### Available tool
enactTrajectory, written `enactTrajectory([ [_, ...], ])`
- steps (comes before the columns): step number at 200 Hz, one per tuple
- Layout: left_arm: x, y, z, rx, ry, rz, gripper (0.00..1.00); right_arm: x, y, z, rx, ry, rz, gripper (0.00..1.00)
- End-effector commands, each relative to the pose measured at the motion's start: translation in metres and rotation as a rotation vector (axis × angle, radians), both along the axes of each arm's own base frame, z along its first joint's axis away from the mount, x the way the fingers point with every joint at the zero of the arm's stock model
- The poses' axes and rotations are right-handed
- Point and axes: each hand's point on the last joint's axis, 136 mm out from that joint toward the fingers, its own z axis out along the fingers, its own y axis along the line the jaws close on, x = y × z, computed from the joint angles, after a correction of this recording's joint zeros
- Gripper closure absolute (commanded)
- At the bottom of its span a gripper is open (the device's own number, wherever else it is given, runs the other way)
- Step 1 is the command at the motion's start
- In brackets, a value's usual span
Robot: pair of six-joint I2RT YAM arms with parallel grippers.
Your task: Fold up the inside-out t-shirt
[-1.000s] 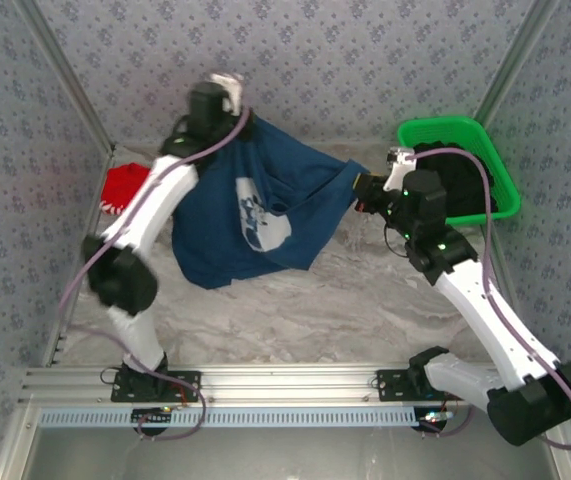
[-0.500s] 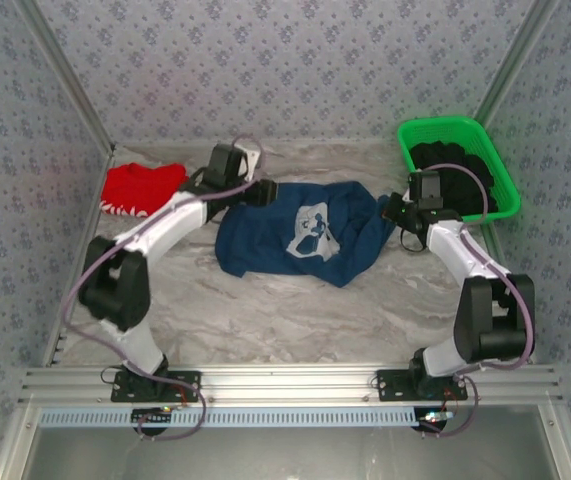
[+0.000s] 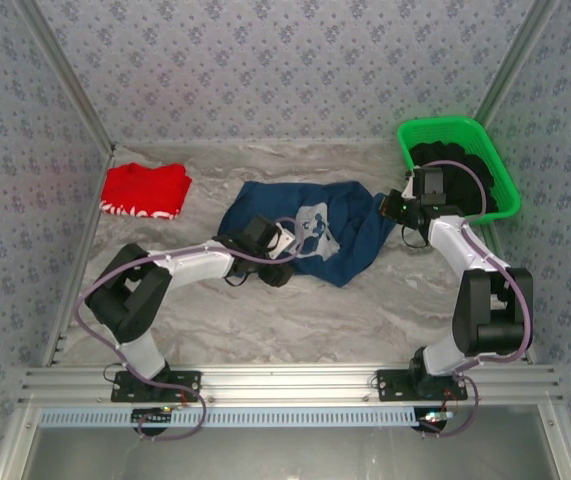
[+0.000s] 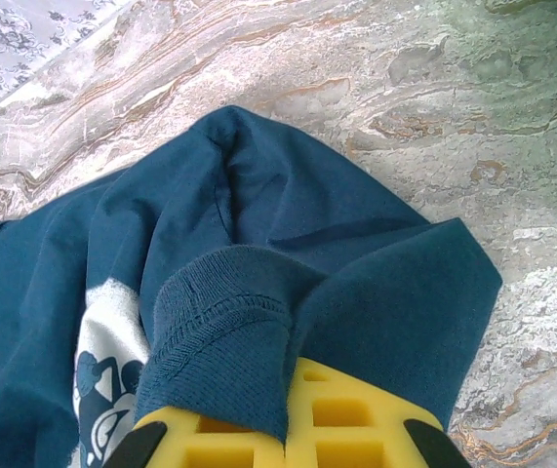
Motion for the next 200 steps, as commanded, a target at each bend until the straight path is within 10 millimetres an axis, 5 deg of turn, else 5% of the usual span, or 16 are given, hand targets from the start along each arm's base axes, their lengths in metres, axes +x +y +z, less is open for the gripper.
enactTrajectory([
  [1, 0.009, -0.005, -0.01, 0.065, -0.037, -0.019, 0.27, 0.008, 0.004, 0.009, 0.02, -0.03, 0.027, 1.0],
  [22, 0.011, -0.011, -0.02, 0.08, -0.015, -0.032, 0.38, 0.007, 0.003, 0.01, 0.028, -0.028, 0.025, 1.0],
  [51, 0.007, -0.007, -0.022, 0.09, 0.007, -0.035, 0.7, 0.004, -0.007, 0.024, 0.031, -0.047, -0.001, 1.0],
  [82, 0.018, 0.006, 0.037, -0.036, -0.055, 0.048, 1.0, -0.007, -0.02, 0.064, 0.065, -0.121, -0.031, 1.0],
  [119, 0.043, 0.068, 0.157, -0.307, -0.225, 0.281, 1.0, -0.037, -0.035, 0.143, 0.049, -0.293, -0.076, 1.0],
  [136, 0.053, 0.103, 0.197, -0.418, -0.298, 0.417, 1.0, -0.051, -0.038, 0.181, 0.037, -0.389, -0.096, 0.99],
  [164, 0.061, 0.141, 0.236, -0.5, -0.365, 0.558, 1.0, -0.064, -0.027, 0.226, 0.052, -0.516, -0.057, 0.99],
  [200, 0.068, 0.171, 0.263, -0.546, -0.423, 0.67, 1.0, -0.061, -0.006, 0.252, 0.111, -0.628, 0.001, 0.99],
])
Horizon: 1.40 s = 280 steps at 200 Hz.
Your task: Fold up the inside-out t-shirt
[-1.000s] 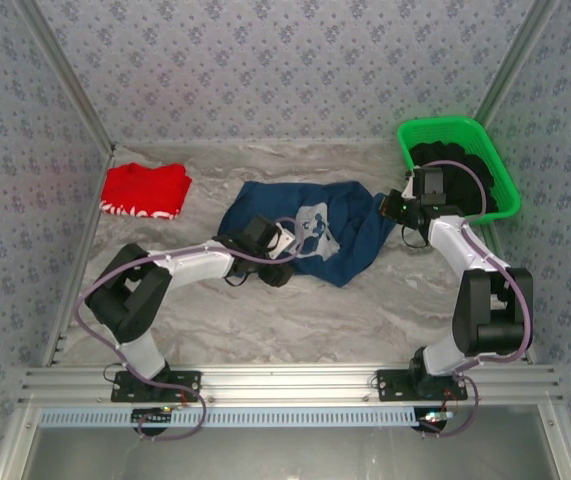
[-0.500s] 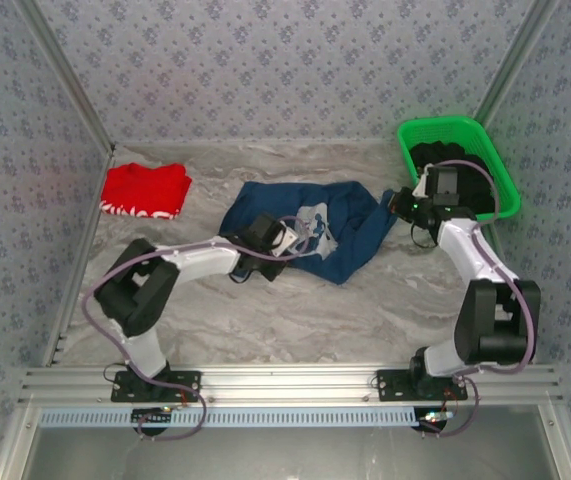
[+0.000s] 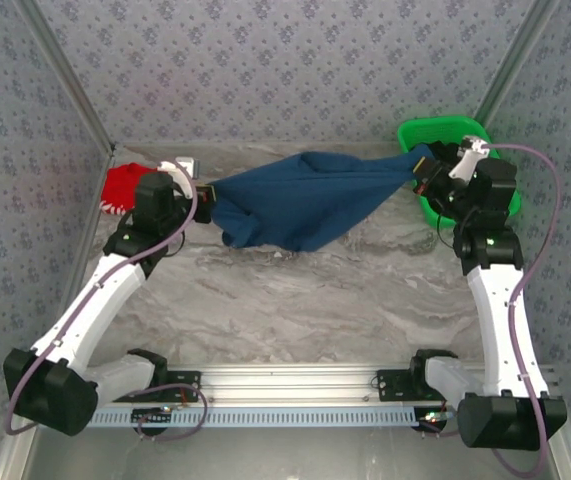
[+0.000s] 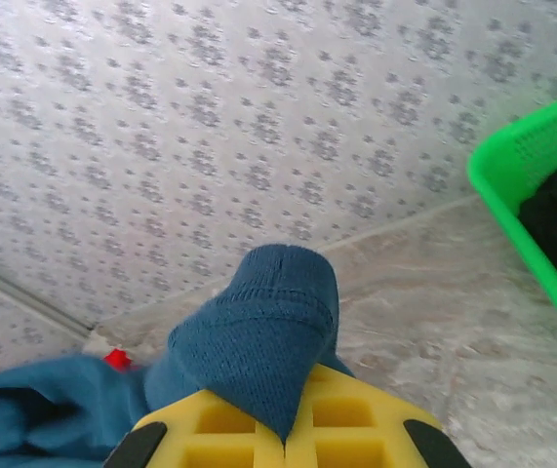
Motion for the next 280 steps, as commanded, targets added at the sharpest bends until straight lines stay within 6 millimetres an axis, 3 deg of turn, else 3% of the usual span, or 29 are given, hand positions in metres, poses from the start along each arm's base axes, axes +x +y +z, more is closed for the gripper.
enactTrajectory([
  [1, 0.005, 0.021, 0.019, -0.054, -0.009, 0.098, 1.0, 0.007, 0.009, 0.019, 0.04, -0.079, 0.021, 0.99],
  [32, 0.022, 0.032, 0.042, -0.075, -0.044, 0.141, 1.0, 0.034, 0.029, 0.028, 0.068, -0.112, 0.067, 0.99],
  [36, 0.026, 0.033, 0.045, -0.077, -0.049, 0.148, 1.0, 0.036, 0.031, 0.044, 0.074, -0.144, 0.07, 0.99],
  [53, 0.044, 0.041, 0.065, -0.088, -0.074, 0.176, 1.0, 0.057, 0.039, 0.059, 0.104, -0.174, 0.086, 0.99],
  [87, 0.079, 0.054, 0.133, -0.123, -0.167, 0.194, 1.0, 0.092, 0.049, 0.104, 0.201, -0.25, 0.121, 0.99],
  [115, 0.071, 0.054, 0.188, -0.136, -0.263, 0.151, 1.0, 0.089, 0.058, 0.129, 0.225, -0.291, 0.17, 0.99],
  [134, 0.052, 0.048, 0.194, -0.163, -0.278, 0.104, 1.0, 0.078, 0.055, 0.11, 0.204, -0.25, 0.155, 0.98],
  [143, 0.044, 0.043, 0.179, -0.181, -0.253, 0.083, 1.0, 0.07, 0.051, 0.092, 0.179, -0.214, 0.127, 0.96],
  [154, 0.036, 0.036, 0.151, -0.207, -0.204, 0.062, 1.0, 0.062, 0.043, 0.053, 0.146, -0.126, 0.081, 0.94],
  [163, 0.029, 0.025, 0.118, -0.214, -0.146, 0.034, 1.0, 0.053, 0.039, 0.011, 0.134, -0.025, 0.048, 0.9],
  [166, 0.027, 0.022, 0.106, -0.215, -0.124, 0.026, 1.0, 0.05, 0.037, 0.006, 0.132, -0.013, 0.039, 0.89],
  [167, 0.026, 0.021, 0.104, -0.215, -0.119, 0.022, 1.0, 0.049, 0.036, -0.008, 0.13, 0.018, 0.034, 0.89],
  [172, 0.022, 0.014, 0.075, -0.209, -0.064, 0.005, 1.0, 0.042, 0.034, -0.043, 0.122, 0.099, 0.017, 0.87],
  [197, -0.015, -0.021, -0.06, -0.18, 0.22, -0.084, 0.97, -0.009, 0.02, -0.176, 0.014, 0.433, -0.034, 0.72],
  [211, -0.042, -0.037, -0.122, -0.185, 0.358, -0.129, 0.92, -0.035, 0.009, -0.222, -0.058, 0.53, -0.069, 0.62],
  [226, -0.069, -0.047, -0.166, -0.171, 0.461, -0.168, 0.85, -0.058, 0.008, -0.246, -0.096, 0.585, -0.082, 0.49],
  [243, -0.087, -0.055, -0.188, -0.157, 0.511, -0.194, 0.73, -0.069, 0.023, -0.249, -0.137, 0.556, -0.04, 0.44],
  [256, -0.091, -0.056, -0.188, -0.137, 0.519, -0.198, 0.61, -0.069, 0.044, -0.247, -0.177, 0.522, 0.038, 0.44],
  [280, -0.084, -0.067, -0.168, -0.073, 0.423, -0.217, 0.47, -0.056, 0.076, -0.246, -0.266, 0.495, 0.152, 0.43],
])
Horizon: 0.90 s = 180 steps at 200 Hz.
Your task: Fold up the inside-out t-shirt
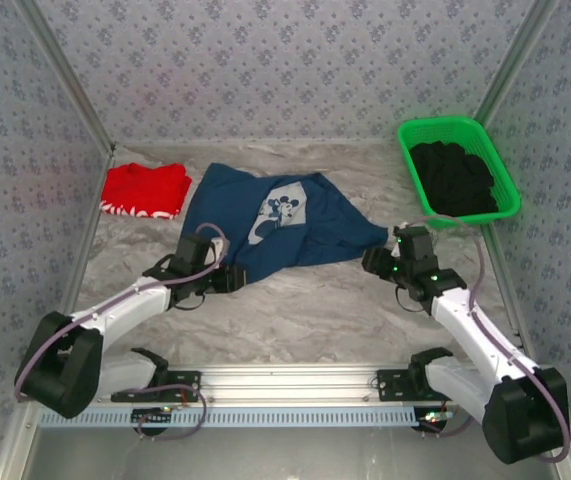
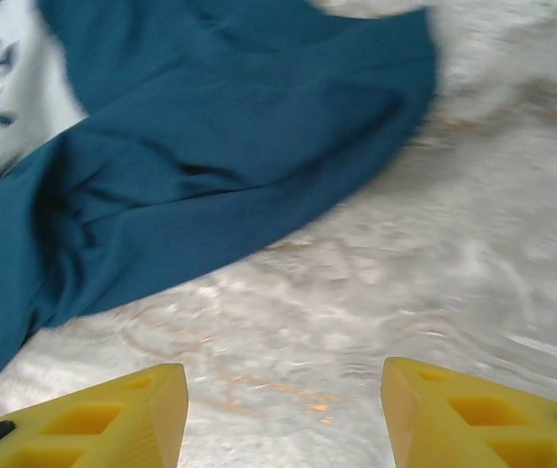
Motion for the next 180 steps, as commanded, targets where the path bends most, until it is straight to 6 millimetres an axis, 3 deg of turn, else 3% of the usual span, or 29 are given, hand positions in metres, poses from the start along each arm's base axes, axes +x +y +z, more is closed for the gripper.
enactTrajectory([
  [1, 0.025, -0.02, 0.049, -0.031, -0.191, -0.025, 0.46, 0.021, 0.019, 0.014, -0.079, -0.079, 0.09, 0.43],
  [23, 0.039, -0.059, 0.06, -0.002, -0.26, -0.118, 0.38, 0.042, 0.031, 0.007, -0.087, -0.042, 0.126, 0.43],
  [45, 0.061, -0.102, 0.048, 0.097, -0.269, -0.219, 0.37, 0.065, 0.027, 0.009, -0.072, -0.036, 0.106, 0.45],
  [71, 0.09, -0.148, 0.034, 0.214, -0.324, -0.355, 0.35, 0.073, 0.014, 0.011, -0.051, -0.04, 0.075, 0.45],
  [94, 0.113, -0.168, 0.009, 0.359, -0.333, -0.446, 0.33, 0.069, 0.005, 0.006, -0.013, -0.021, 0.056, 0.45],
  [127, 0.14, -0.18, -0.019, 0.488, -0.32, -0.51, 0.32, 0.062, -0.005, -0.002, 0.029, -0.005, 0.032, 0.45],
  [143, 0.146, -0.185, -0.029, 0.517, -0.303, -0.54, 0.37, 0.06, -0.006, -0.005, 0.045, 0.004, 0.028, 0.45],
  [158, 0.148, -0.188, -0.035, 0.53, -0.281, -0.563, 0.51, 0.059, -0.007, -0.005, 0.054, 0.004, 0.028, 0.45],
  [180, 0.15, -0.196, -0.02, 0.486, -0.307, -0.555, 0.73, 0.058, -0.007, -0.007, 0.057, 0.002, 0.026, 0.45],
])
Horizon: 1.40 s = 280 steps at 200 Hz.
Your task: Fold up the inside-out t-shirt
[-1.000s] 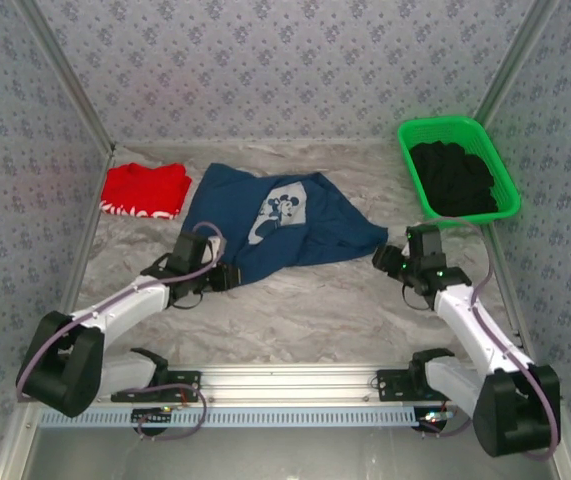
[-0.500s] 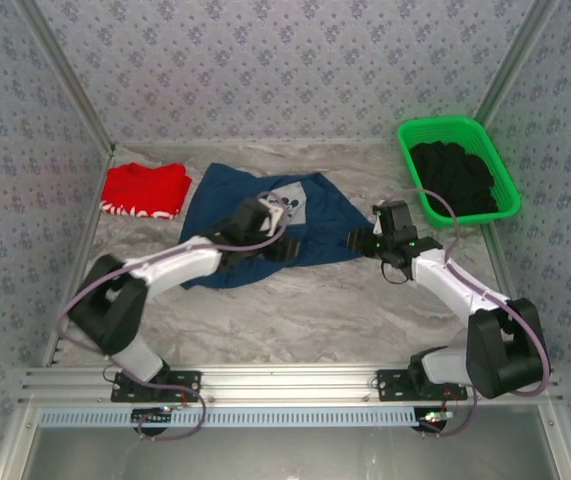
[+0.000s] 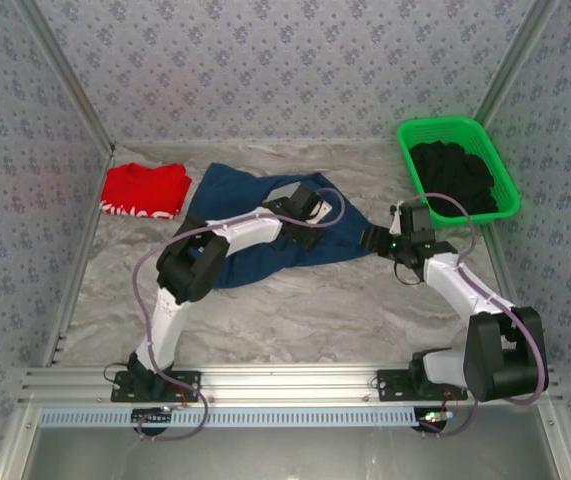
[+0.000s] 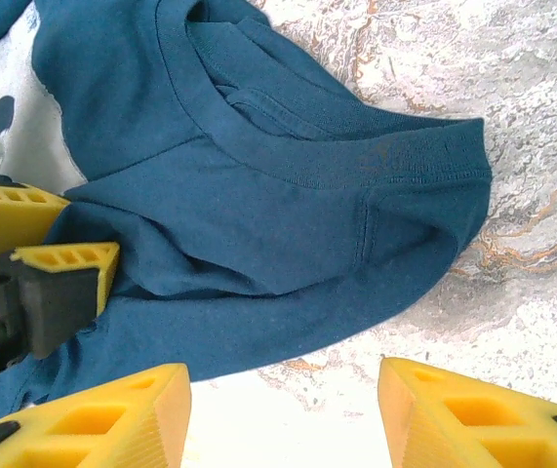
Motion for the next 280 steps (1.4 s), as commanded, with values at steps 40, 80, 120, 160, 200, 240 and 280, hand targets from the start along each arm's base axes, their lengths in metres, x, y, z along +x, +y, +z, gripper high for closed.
enactTrajectory([
  [40, -0.009, -0.001, 0.081, -0.148, -0.053, -0.037, 0.94, 0.0, 0.015, 0.011, 0.007, -0.073, 0.106, 0.45],
  [80, -0.03, 0.012, 0.121, -0.397, -0.001, -0.057, 0.98, 0.005, 0.055, 0.029, -0.039, -0.224, 0.314, 0.44],
  [120, -0.036, 0.024, 0.129, -0.479, 0.036, -0.053, 0.98, 0.014, 0.091, 0.041, -0.082, -0.386, 0.485, 0.42],
  [160, -0.038, 0.025, 0.129, -0.482, 0.043, -0.056, 0.98, 0.019, 0.11, 0.021, -0.184, -0.417, 0.578, 0.37],
  [200, -0.039, 0.027, 0.13, -0.482, 0.042, -0.058, 0.98, 0.029, 0.113, 0.001, -0.289, -0.41, 0.565, 0.35],
  [240, -0.043, 0.027, 0.135, -0.497, 0.04, -0.067, 0.98, 0.051, 0.121, -0.012, -0.257, -0.41, 0.553, 0.45],
  [280, -0.045, 0.041, 0.131, -0.459, 0.016, -0.036, 0.97, 0.048, 0.124, 0.01, -0.058, -0.373, 0.538, 0.89],
])
